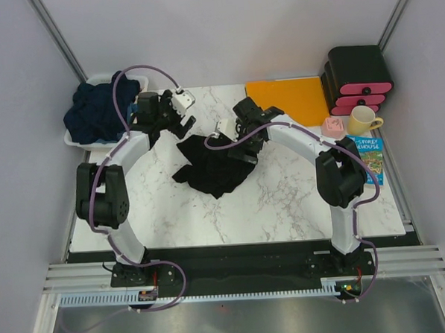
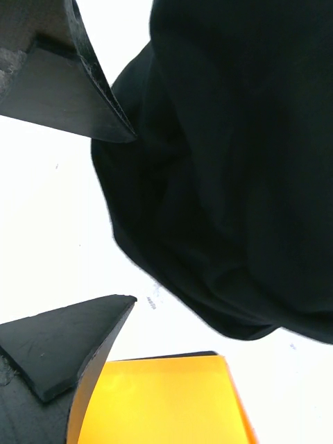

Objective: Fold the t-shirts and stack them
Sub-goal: Move the tshirt to the center of the board, then flatten the tshirt out

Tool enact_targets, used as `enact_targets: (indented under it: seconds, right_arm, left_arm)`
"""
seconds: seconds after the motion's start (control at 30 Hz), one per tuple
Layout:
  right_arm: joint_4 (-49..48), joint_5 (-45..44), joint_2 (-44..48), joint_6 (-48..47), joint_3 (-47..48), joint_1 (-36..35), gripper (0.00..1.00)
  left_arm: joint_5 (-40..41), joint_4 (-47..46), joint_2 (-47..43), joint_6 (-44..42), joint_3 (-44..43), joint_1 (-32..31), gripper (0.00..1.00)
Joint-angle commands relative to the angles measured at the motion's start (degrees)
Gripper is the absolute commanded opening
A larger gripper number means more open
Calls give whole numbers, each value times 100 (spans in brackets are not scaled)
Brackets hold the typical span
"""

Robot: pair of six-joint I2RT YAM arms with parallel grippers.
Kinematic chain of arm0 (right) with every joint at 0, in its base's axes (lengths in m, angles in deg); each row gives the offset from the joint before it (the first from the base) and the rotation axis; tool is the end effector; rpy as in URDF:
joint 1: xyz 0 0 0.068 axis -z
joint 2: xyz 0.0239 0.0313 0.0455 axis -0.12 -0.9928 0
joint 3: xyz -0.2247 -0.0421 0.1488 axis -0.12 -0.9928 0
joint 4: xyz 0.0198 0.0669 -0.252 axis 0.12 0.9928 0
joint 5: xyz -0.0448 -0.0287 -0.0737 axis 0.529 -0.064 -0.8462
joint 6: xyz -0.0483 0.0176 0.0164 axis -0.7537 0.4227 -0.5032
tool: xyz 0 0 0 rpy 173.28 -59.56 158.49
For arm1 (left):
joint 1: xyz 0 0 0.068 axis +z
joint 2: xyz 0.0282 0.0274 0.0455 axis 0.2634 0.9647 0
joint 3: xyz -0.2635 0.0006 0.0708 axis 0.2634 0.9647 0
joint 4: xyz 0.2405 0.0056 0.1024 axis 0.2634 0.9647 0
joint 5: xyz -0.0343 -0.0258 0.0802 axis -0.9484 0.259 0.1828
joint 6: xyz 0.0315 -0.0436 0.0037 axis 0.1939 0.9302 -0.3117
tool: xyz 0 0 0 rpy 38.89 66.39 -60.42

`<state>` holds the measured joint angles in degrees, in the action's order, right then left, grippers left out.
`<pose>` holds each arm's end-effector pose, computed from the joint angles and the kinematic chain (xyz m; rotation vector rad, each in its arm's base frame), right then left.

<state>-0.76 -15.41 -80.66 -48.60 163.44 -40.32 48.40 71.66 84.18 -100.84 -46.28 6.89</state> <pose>0.3579 0.2391 0.2340 -1.6391 2.1316 0.0497 0.3955 -0.0725 0.2594 1.0120 1.7850 -0.1107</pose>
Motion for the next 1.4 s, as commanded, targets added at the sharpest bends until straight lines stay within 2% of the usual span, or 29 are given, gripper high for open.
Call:
enact_targets:
  seconds: [0.0, 0.13, 0.33, 0.5, 0.67, 0.83, 0.9, 0.93, 0.97, 1.0, 1.13, 1.17, 1.37]
  right_arm:
    - [12, -285, 502, -49, -110, 3, 98]
    - [12, -259, 547, 100, -111, -6, 98]
    - [12, 48, 442, 171, 30, 3, 98]
    - [12, 295, 345, 66, 74, 3, 98]
    - [12, 602, 196, -67, 92, -6, 88]
    - [-49, 691, -51, -93, 162, -6, 87]
    - [-111, 674, -191, -137, 162, 3, 73]
    - [-128, 604, -235, -128, 162, -6, 60]
    - [-207, 516, -305, -119, 171, -6, 20]
    - [-277, 402, -323, -76, 171, 3, 0]
    - [-909, -878, -96, -329, -57, 38, 0]
    - [-1328, -1135, 131, -435, -145, 64, 0]
    - [-2464, -2277, 704, -1191, -49, 398, 0]
  left_arm:
    - [-396, -1429, 354, 351, -744, -146, 100]
    - [-326, -1441, 741, 432, -982, -313, 100]
    - [-299, -1476, 540, 485, -710, -313, 100]
    - [245, -1292, 355, 748, -613, -313, 100]
    - [448, -1055, 153, 933, -543, -313, 100]
    - [527, -967, -49, 994, -323, -313, 100]
    - [606, -967, -93, 986, -209, -313, 100]
    - [624, -975, -137, 951, -174, -313, 99]
    - [693, -967, -163, 933, -104, -313, 100]
    - [712, -967, -172, 915, -68, -313, 100]
    - [800, -1001, -269, 854, 73, -313, 100]
    - [852, -1019, -295, 862, 99, -313, 100]
    - [993, -1107, -322, 933, 64, -313, 100]
